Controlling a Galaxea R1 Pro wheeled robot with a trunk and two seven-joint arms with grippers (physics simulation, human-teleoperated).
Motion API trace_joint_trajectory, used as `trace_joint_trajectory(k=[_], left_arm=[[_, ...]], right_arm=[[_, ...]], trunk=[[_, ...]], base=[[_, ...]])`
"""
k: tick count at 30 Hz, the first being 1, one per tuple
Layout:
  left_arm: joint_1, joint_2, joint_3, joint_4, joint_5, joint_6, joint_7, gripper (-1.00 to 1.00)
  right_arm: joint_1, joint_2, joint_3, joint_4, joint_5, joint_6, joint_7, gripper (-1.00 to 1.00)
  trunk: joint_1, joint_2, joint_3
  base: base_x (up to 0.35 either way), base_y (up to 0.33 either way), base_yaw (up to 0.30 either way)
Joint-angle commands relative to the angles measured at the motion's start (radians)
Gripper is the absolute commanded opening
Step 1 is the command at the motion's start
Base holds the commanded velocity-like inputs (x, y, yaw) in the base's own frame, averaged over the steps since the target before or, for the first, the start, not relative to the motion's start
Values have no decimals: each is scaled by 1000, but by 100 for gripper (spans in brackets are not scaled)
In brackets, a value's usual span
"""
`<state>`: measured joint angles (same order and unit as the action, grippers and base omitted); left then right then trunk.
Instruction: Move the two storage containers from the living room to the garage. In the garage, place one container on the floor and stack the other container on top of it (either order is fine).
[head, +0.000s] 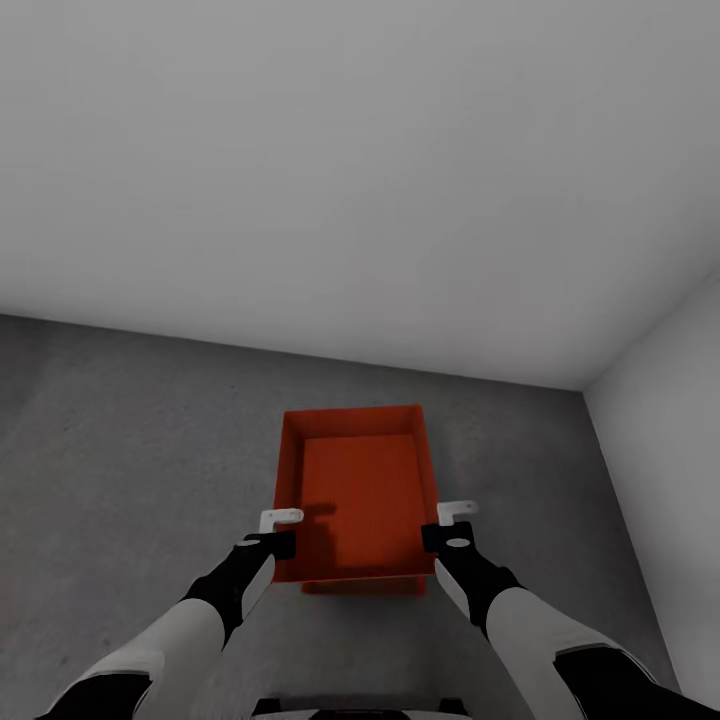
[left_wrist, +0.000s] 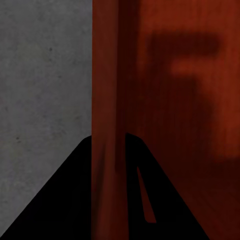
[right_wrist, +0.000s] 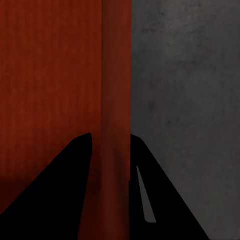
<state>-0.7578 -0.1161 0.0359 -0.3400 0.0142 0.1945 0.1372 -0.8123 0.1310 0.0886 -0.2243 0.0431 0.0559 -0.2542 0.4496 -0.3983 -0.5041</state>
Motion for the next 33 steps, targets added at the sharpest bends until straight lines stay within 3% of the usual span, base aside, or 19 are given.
trace_joint_trajectory(k=[1, 19, 33], left_arm=[[0, 31, -13, -5, -10, -26, 5, -100], [0, 31, -13, -5, -10, -26, 6, -100], [0, 31, -13, -7, -10, -26, 6, -100]], right_arm=[[-1, -8, 2, 3, -9, 5, -4, -100], [-1, -7, 2, 3, -10, 4, -4, -100], [-1, -7, 2, 3, -10, 5, -4, -100]], trunk=[[0, -2, -2], [0, -2, -3], [0, -2, 16]], base=[[0, 0, 0], [0, 0, 0], [0, 0, 0]])
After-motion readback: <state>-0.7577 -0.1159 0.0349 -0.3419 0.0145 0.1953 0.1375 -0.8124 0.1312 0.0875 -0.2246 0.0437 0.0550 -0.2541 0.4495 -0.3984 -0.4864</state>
